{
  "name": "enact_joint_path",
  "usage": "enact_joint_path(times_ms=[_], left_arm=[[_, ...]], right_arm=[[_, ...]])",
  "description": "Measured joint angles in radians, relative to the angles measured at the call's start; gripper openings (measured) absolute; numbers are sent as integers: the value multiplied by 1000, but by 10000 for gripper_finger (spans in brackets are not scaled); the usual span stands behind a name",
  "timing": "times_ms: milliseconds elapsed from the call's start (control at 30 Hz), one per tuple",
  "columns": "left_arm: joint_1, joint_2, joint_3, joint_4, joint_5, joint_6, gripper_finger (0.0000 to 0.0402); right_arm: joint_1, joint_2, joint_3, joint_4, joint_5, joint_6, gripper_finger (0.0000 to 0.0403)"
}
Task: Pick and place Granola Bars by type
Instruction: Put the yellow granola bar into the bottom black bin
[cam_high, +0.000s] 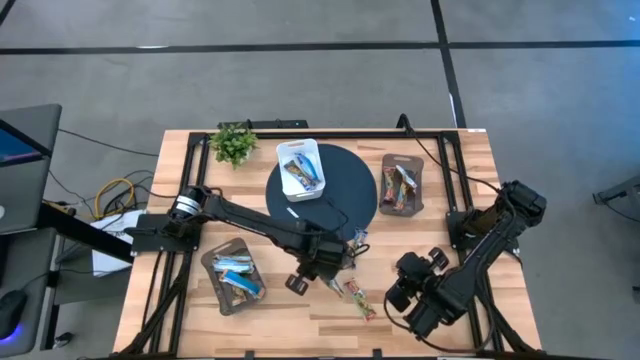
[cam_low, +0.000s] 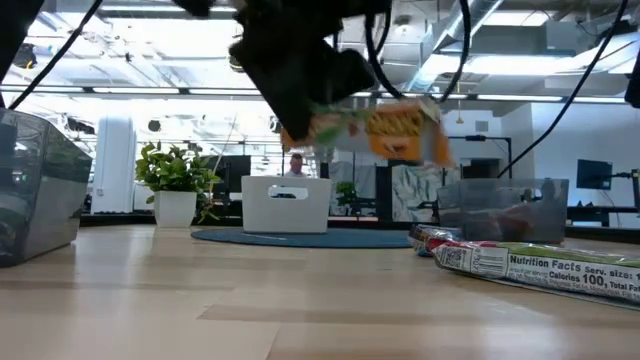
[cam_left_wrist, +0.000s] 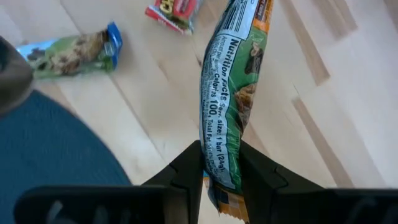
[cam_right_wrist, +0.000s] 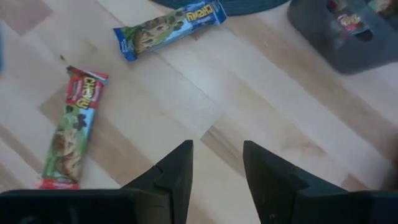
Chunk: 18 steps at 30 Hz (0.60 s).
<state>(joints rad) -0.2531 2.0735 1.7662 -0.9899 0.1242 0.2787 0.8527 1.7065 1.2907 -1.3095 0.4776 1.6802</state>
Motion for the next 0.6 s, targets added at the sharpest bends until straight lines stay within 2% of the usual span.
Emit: enact_joint_path(times_ms=[200, 433, 600], left_arm=[[-5, -1, 80, -225, 0, -26, 73], [-27, -49, 84, -495, -2, -77, 73], [-47, -114, 83, -573, -5, -130, 73]], right_arm=[[-20, 0, 0, 4, -1, -77, 134], [-30, 0, 0, 5, -1, -113, 134], [-30, 0, 0, -1, 0, -120, 134]])
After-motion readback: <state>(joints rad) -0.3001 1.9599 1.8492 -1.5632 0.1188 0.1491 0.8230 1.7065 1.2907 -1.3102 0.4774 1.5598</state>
